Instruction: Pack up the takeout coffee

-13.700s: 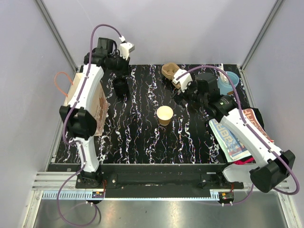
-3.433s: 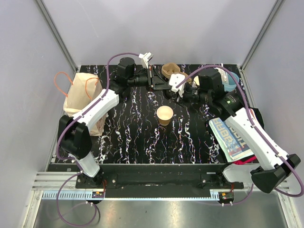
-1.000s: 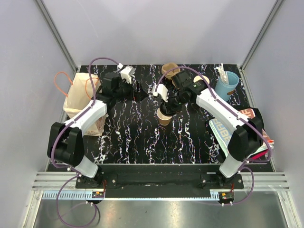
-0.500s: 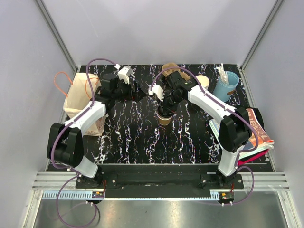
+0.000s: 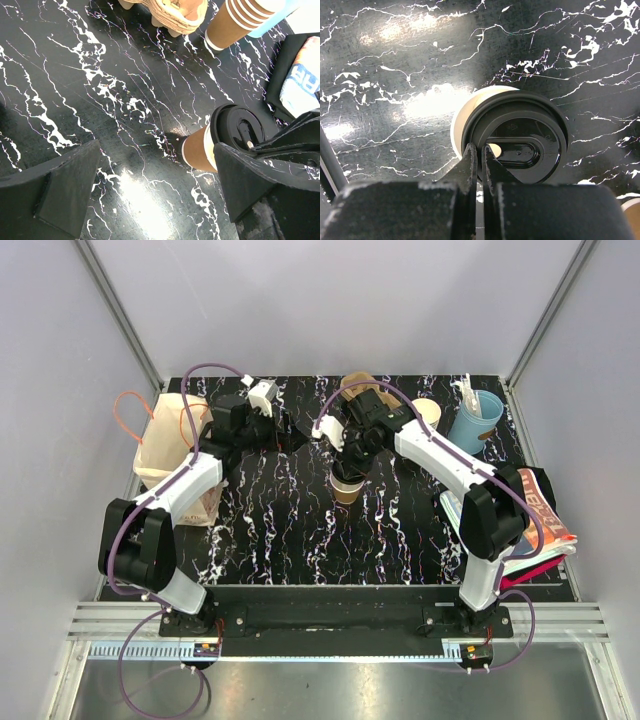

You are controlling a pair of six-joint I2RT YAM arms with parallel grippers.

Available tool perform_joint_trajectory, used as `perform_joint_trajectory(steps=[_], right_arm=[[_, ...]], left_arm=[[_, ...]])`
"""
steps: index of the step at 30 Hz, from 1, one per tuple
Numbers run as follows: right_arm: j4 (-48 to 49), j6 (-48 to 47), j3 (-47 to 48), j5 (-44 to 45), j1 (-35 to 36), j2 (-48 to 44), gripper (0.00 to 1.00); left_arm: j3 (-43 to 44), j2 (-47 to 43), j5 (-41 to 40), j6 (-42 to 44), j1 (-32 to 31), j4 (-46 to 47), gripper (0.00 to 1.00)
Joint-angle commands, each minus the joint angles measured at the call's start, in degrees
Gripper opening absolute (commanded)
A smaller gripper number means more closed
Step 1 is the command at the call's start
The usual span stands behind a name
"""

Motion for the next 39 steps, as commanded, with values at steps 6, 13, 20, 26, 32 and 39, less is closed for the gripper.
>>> perform_joint_trajectory(steps=[6, 13, 20, 26, 32, 39], right_arm=[[1.7, 0.0, -0.2, 0.6, 1.3, 0.2, 0.02], [1.2, -0.6, -0.7, -0.3, 1.9, 0.1, 0.03], [1.1, -0.8, -1.3, -0.1, 2.1, 0.5, 0.03], [1.4, -0.8, -1.1, 0.3, 2.2, 0.7, 0.03], [1.6, -0.7, -1.2, 0.7, 2.5, 1.2, 0.04], [1.7, -0.8, -1.5, 1.4, 2.9, 1.9, 0.07]], left_arm=[[0.3, -1.4, 2.0, -0.4, 0.6, 3.6, 0.99], [0.0, -1.3, 2.0, -1.4, 1.0, 4.0, 0.99], [0.2, 0.0, 3.0, -3.7, 2.3, 4.2, 0.99], [0.7, 1.1, 4.7, -5.0, 3.5, 4.2, 0.99], [0.8, 1.1, 5.1, -5.2, 3.6, 4.4, 0.99], [0.8, 1.0, 5.7, -5.3, 3.6, 4.4, 0.99]])
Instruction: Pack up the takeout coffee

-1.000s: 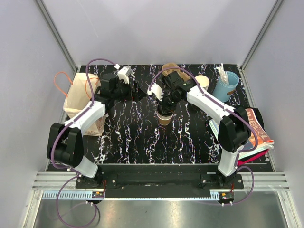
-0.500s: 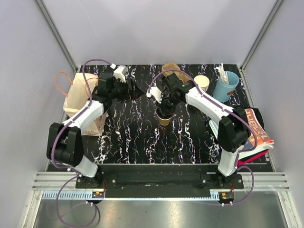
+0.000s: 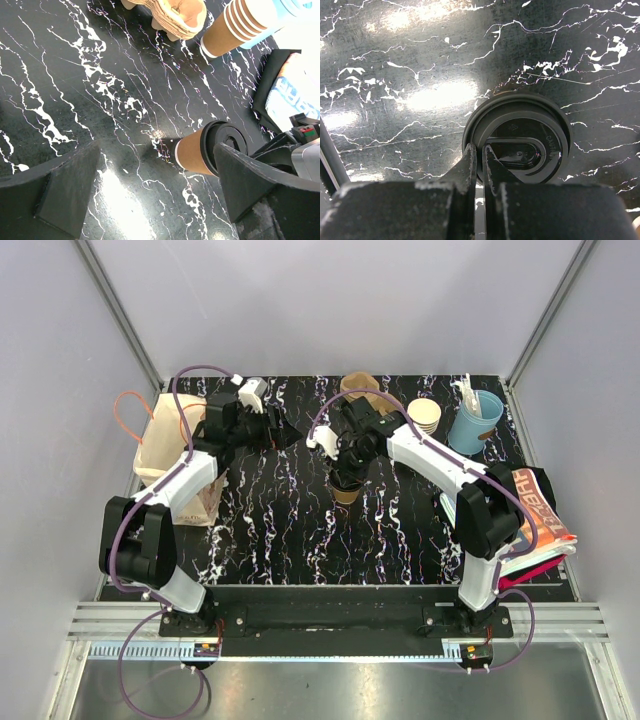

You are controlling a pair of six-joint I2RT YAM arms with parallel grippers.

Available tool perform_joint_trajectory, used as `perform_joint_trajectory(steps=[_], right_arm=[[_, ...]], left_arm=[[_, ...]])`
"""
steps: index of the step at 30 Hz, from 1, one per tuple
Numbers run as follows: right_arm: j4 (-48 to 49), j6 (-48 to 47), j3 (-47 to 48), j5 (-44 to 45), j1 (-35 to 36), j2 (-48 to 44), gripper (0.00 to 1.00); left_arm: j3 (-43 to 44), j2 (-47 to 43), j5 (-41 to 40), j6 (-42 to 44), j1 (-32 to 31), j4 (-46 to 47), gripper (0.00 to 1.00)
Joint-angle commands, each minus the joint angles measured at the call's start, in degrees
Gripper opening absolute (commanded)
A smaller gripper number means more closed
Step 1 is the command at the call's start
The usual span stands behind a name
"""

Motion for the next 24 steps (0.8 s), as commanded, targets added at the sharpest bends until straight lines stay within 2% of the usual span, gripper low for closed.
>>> perform_joint_trajectory(steps=[1, 7, 15, 24], right_arm=[[1.3, -0.6, 0.1, 0.7, 1.0, 0.4, 0.08], [1.4, -0.7, 0.1, 1.6, 1.4, 0.6, 0.18], [1.4, -0.8, 0.2, 1.8, 1.6, -1.3, 0.38], [0.6, -1.1, 1.0, 1.4, 1.6, -5.5, 0.45]], left_arm=[[0.7, 0.0, 1.9, -0.3, 0.3, 3.3, 0.99], [0.7, 0.2, 2.2, -0.3, 0.4, 3.4, 0.99], [0.8, 0.4, 2.6, -0.4, 0.4, 3.3, 0.99], [0.9, 0.7, 2.8, -0.4, 0.5, 3.3, 0.99]])
